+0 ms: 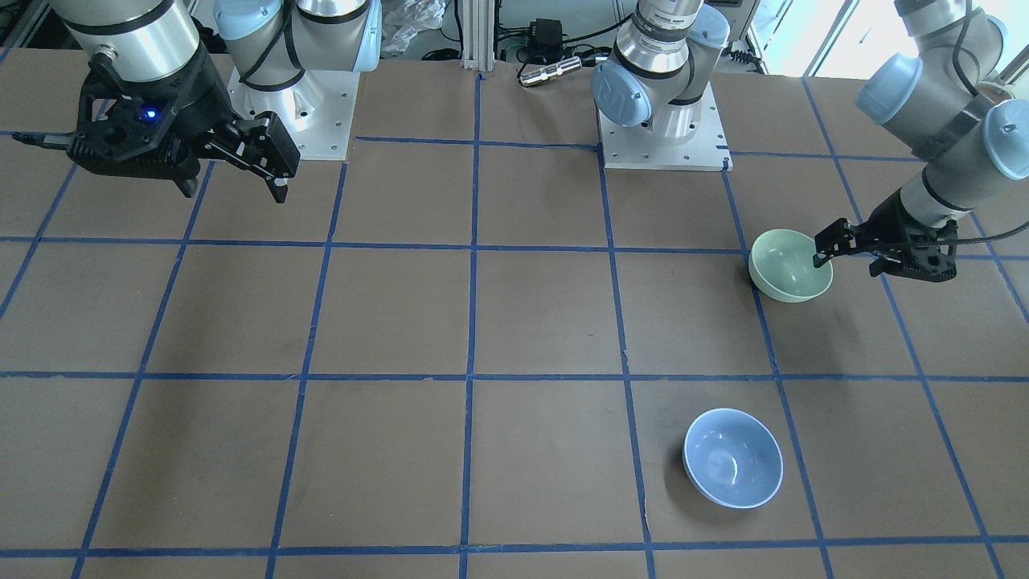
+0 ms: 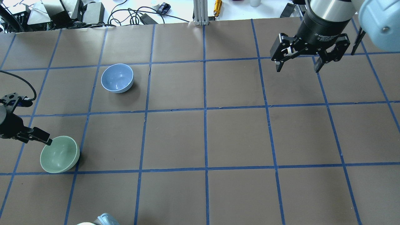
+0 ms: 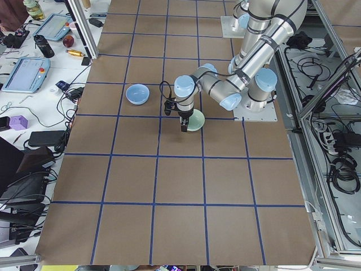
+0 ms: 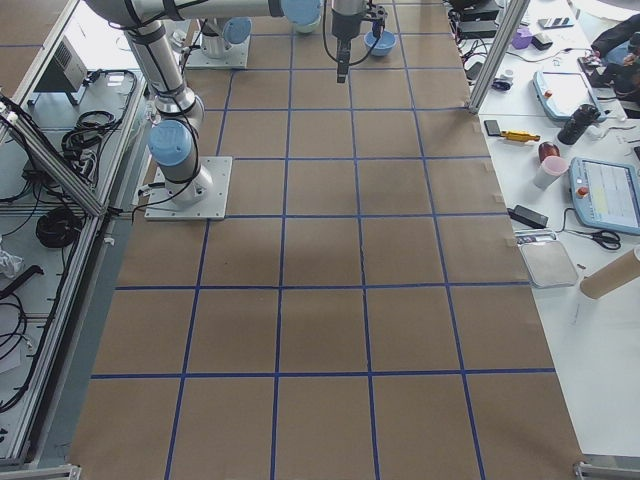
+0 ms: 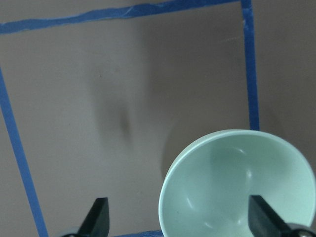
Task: Stack green bowl on blue bowl
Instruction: 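Move the left gripper down to the rim of the pale green bowl, then close the left gripper on the green bowl's rim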
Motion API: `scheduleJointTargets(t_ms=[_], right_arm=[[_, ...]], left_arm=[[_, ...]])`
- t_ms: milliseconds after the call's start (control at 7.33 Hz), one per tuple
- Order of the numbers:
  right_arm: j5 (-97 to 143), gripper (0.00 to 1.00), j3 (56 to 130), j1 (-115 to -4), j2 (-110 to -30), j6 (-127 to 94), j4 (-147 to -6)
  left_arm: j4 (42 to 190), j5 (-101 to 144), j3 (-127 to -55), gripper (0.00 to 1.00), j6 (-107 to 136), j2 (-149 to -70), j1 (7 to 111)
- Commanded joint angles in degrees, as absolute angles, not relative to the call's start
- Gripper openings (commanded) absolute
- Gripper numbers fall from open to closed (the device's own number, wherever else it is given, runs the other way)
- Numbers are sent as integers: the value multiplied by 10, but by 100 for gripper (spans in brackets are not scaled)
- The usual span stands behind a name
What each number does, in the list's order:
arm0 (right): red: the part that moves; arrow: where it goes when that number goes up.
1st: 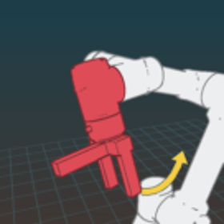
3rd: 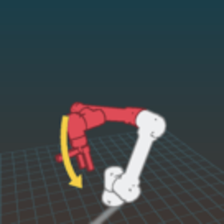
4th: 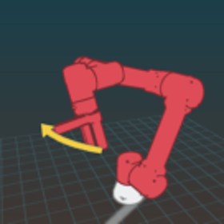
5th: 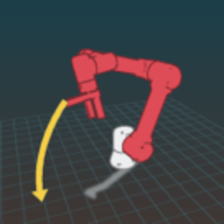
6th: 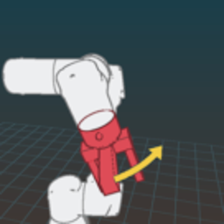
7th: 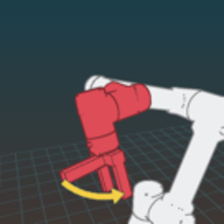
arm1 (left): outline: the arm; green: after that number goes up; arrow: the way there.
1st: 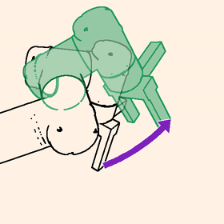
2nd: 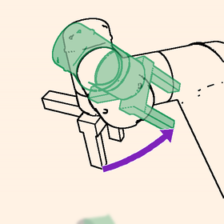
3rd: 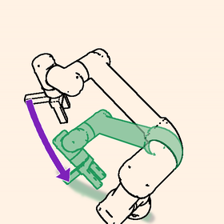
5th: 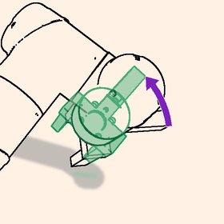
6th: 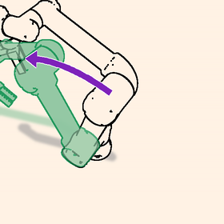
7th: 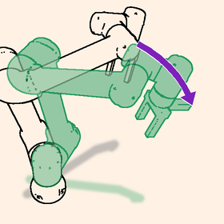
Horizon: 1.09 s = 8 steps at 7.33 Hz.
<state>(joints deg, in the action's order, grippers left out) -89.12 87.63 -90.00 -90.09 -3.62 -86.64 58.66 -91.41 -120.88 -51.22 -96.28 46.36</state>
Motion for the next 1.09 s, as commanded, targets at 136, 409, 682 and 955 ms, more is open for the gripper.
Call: scheduleJointTargets(t_ms=[136,409,682,955], right_arm=[[-891,100,877,-900,-901,-37,-867],[-891,100,876,-900,-901,-36,-866],[-891,100,877,-900,-901,-37,-866],[-891,100,876,-900,-901,-37,-866]], left_arm=[[570,-935,-1233,75,-523,-989,454],[576,-939,-1234,30,-525,-993,454],[578,-938,-1231,0,-521,-994,455],[602,-935,-1210,0,-517,-992,456]])
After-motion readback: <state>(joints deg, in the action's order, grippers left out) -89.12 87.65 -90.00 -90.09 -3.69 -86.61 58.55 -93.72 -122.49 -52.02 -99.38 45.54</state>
